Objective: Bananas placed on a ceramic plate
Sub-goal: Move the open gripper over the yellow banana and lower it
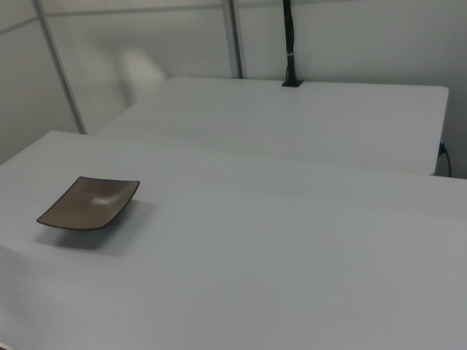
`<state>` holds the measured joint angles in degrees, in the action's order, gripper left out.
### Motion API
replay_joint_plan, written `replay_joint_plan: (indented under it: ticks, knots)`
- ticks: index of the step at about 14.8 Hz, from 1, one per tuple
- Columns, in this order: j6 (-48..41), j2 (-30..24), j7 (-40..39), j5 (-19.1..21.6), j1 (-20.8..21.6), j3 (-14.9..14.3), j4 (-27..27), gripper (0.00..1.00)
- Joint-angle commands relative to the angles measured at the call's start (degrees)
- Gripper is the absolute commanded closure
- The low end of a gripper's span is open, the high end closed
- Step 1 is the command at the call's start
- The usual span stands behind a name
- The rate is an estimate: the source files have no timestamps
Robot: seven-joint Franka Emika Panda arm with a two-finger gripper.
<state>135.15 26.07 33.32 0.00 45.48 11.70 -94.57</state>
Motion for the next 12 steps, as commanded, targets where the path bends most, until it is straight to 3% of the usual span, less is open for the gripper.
replay_joint_plan:
  ticks: [1, 5, 9, 11, 12]
  knots:
    - [1.78, 7.22, 6.22, -5.08, 1.45, 0.07, 7.28, 0.00]
    - [4.15, 11.63, 11.93, -11.32, 1.98, 0.87, 10.36, 0.00]
    - [5.99, 14.44, 14.05, -14.14, 2.60, 2.27, 10.46, 0.02]
    - [6.97, 14.62, 14.06, -14.85, 2.42, 2.98, 10.37, 0.09]
    - [6.97, 14.54, 13.97, -15.28, 2.51, 3.07, 10.37, 0.27]
